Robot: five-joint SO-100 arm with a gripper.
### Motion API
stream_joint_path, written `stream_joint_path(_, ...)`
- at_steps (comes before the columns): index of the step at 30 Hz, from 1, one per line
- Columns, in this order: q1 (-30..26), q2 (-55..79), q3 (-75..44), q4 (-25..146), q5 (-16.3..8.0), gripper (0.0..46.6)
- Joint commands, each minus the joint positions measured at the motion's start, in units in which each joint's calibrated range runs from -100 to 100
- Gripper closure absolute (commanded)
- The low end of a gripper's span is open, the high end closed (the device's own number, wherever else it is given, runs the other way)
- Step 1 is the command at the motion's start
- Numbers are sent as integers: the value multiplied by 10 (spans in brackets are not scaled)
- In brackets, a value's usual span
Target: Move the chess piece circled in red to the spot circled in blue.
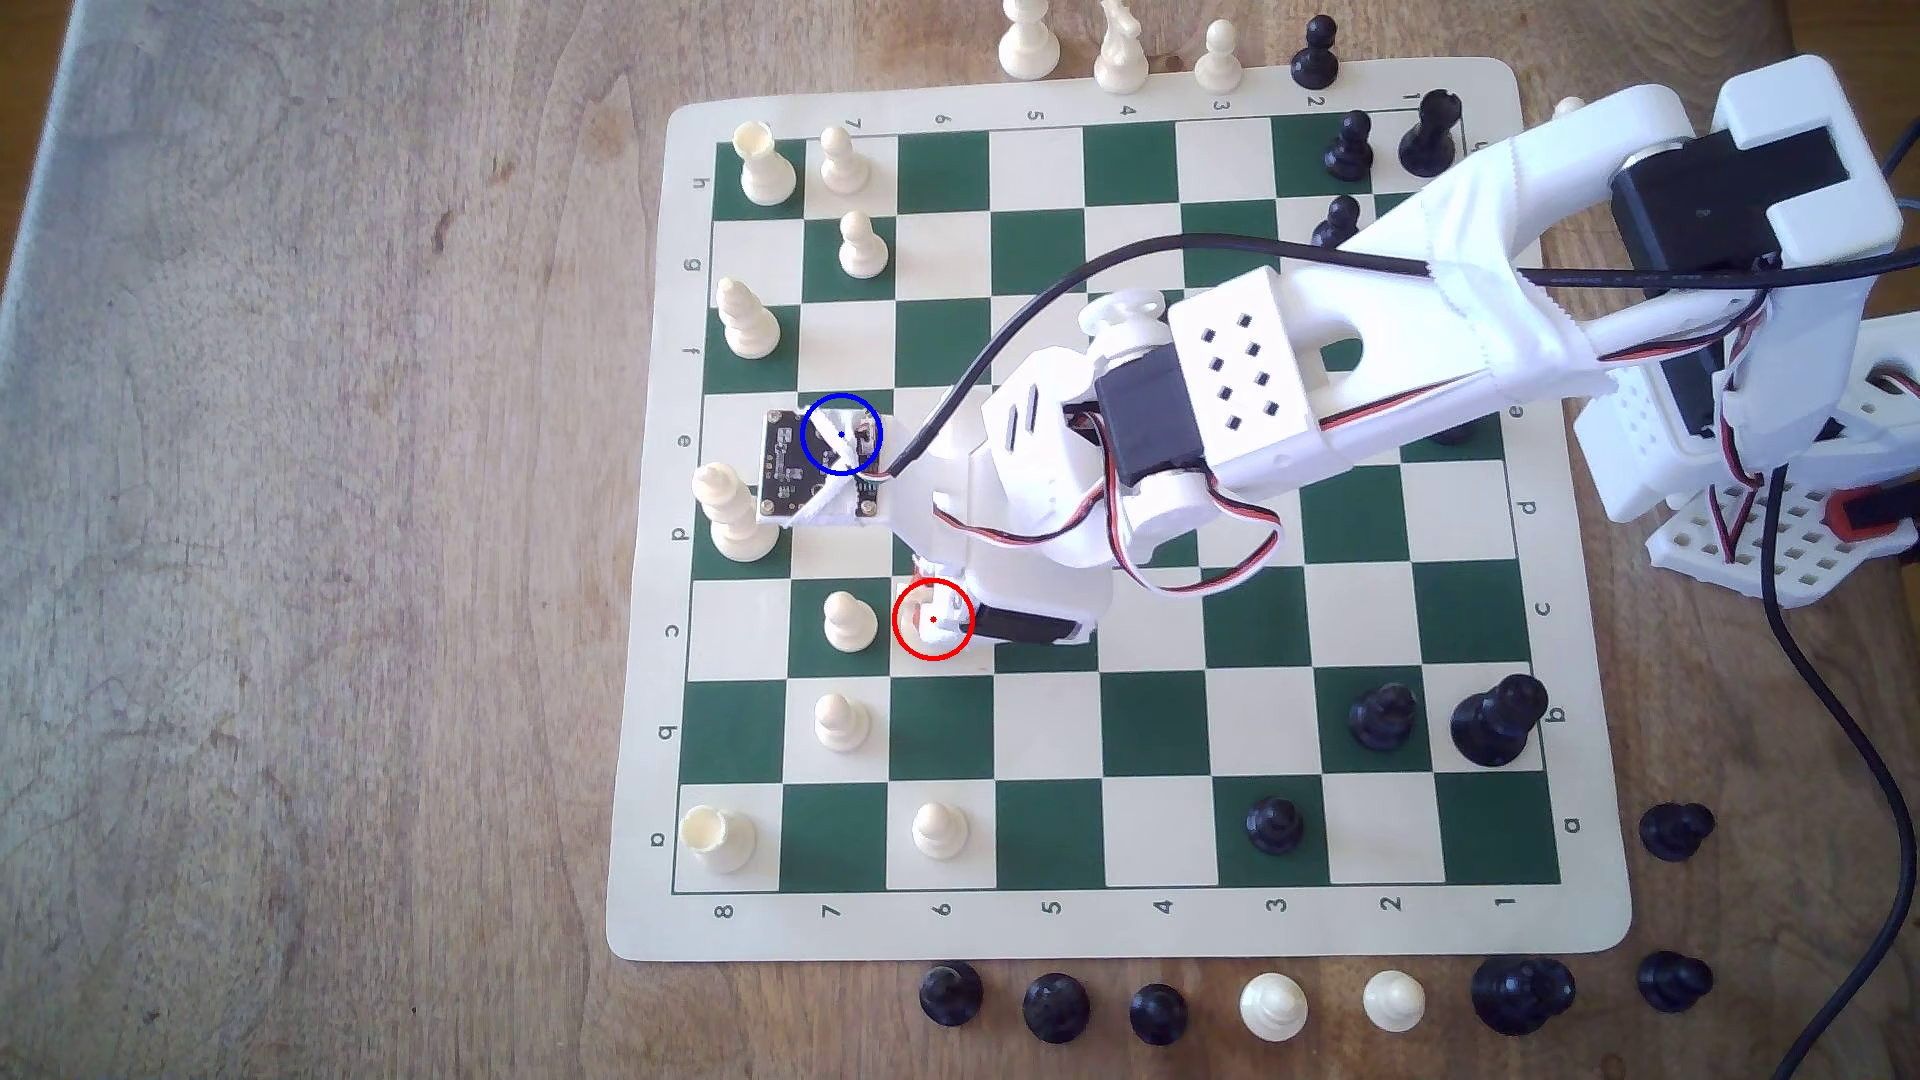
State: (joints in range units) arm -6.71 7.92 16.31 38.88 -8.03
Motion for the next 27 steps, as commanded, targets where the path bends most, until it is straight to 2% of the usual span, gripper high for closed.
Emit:
stream_joint_path(1, 2, -29, -87, 43, 1, 464)
stream_joint_path(8, 17, -44, -166, 138, 12, 464)
stream_joint_path(15, 65, -37, -228, 180, 32, 464)
stream_joint_path(27, 125, 99, -353, 181, 38, 464)
